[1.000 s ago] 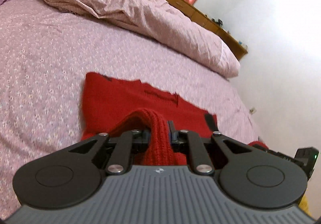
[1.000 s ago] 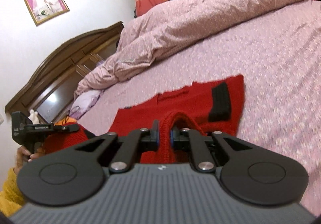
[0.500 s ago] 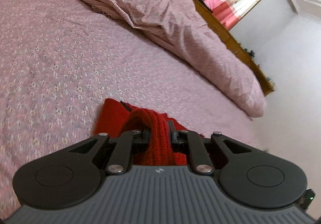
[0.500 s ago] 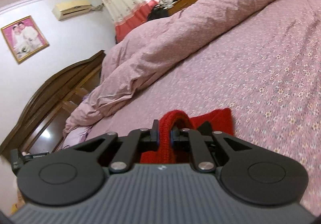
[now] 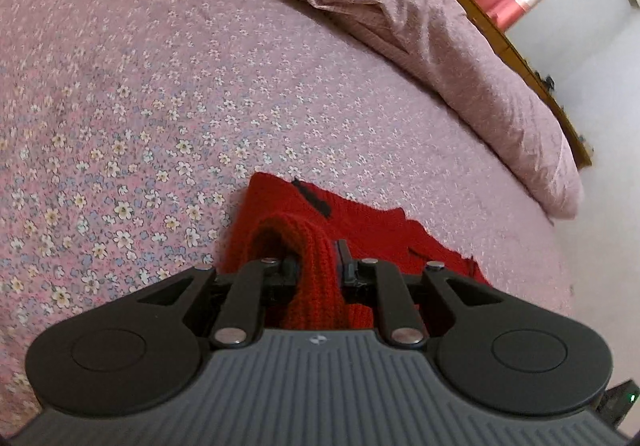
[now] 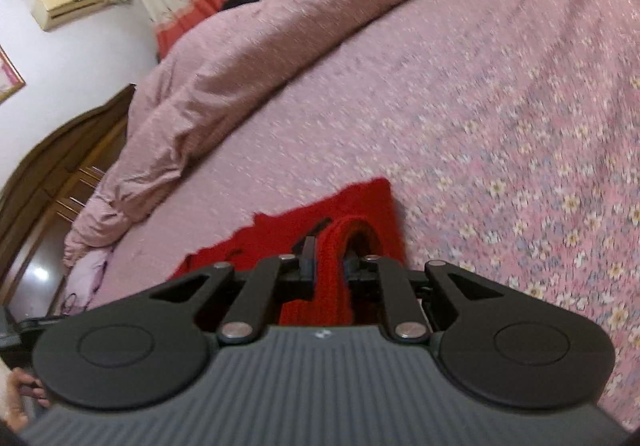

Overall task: Fold small clothes
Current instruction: 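Lift the hem with both grippers, fold it onto the collar, release, then move both open grippers to the folded edge of the cardigan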

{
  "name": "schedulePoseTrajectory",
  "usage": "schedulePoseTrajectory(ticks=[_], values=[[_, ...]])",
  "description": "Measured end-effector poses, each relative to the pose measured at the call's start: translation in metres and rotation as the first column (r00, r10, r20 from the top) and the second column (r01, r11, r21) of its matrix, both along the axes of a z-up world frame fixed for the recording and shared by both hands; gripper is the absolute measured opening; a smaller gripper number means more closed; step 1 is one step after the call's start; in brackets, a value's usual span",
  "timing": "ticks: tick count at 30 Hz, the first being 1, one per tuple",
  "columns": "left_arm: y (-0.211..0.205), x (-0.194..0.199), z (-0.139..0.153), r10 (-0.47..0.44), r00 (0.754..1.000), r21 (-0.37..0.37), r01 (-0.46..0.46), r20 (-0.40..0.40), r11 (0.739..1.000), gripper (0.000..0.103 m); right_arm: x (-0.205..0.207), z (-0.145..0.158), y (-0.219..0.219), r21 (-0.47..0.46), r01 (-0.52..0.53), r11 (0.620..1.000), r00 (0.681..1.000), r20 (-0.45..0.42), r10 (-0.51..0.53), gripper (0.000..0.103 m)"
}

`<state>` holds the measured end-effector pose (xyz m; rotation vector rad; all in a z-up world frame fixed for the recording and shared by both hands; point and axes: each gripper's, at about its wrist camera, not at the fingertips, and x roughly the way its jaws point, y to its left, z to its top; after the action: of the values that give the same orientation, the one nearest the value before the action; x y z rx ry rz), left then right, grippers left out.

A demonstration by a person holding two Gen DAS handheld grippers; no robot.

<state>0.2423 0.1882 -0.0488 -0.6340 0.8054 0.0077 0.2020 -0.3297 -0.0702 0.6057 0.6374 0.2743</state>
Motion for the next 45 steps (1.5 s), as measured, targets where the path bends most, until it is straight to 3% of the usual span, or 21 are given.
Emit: schedulePoseTrajectory(ticks=[4, 7, 9, 11, 20, 29, 33, 38, 45], values=[[-0.006, -0.007, 0.015, -0.051, 0.999, 0.080, 0.052, -0.004, 0.995, 0.029, -0.005, 0.003, 0.002, -0.016, -0.001, 1.000, 1.000, -0.001, 0.001, 0.015], [-0.011, -0.014, 0.029, -0.057, 0.998, 0.172, 0.058, -0.006, 0.983, 0.047, -0.010, 0.010, 0.004, -0.041, -0.011, 0.999, 1.000, 0.001, 0.011, 0.025], [-0.012, -0.017, 0.038, -0.062, 0.998, 0.212, 0.058, 0.010, 0.976, 0.055, -0.015, 0.014, 0.004, -0.049, -0.013, 0.999, 1.000, 0.009, 0.014, 0.057], [-0.010, -0.020, 0.044, -0.059, 0.998, 0.216, 0.054, 0.015, 0.975, 0.059, -0.023, 0.020, 0.005, -0.052, -0.013, 0.999, 0.999, 0.030, 0.015, 0.063], [-0.026, -0.073, 0.059, -0.099, 0.991, 0.163, 0.083, 0.092, 0.983, 0.061, -0.069, 0.047, 0.017, -0.154, -0.053, 0.987, 0.993, 0.098, 0.068, 0.063], [-0.082, -0.116, 0.050, -0.229, 0.967, 0.315, 0.184, 0.112, 0.931, 0.061, -0.109, 0.055, 0.058, -0.384, -0.158, 0.910, 0.967, 0.125, 0.221, 0.063], [-0.076, -0.124, 0.043, -0.158, 0.981, 0.363, 0.108, 0.111, 0.925, 0.061, -0.110, 0.049, 0.052, -0.324, -0.190, 0.927, 0.968, 0.096, 0.232, 0.062], [-0.058, -0.126, 0.040, -0.046, 0.991, 0.433, -0.014, 0.129, 0.901, 0.061, -0.103, 0.040, 0.030, -0.211, -0.097, 0.973, 0.991, 0.068, 0.113, 0.063], [-0.046, -0.115, 0.025, -0.066, 0.989, 0.302, 0.023, 0.133, 0.953, 0.061, -0.092, 0.027, 0.025, -0.113, -0.033, 0.993, 0.997, 0.060, 0.040, 0.063]])
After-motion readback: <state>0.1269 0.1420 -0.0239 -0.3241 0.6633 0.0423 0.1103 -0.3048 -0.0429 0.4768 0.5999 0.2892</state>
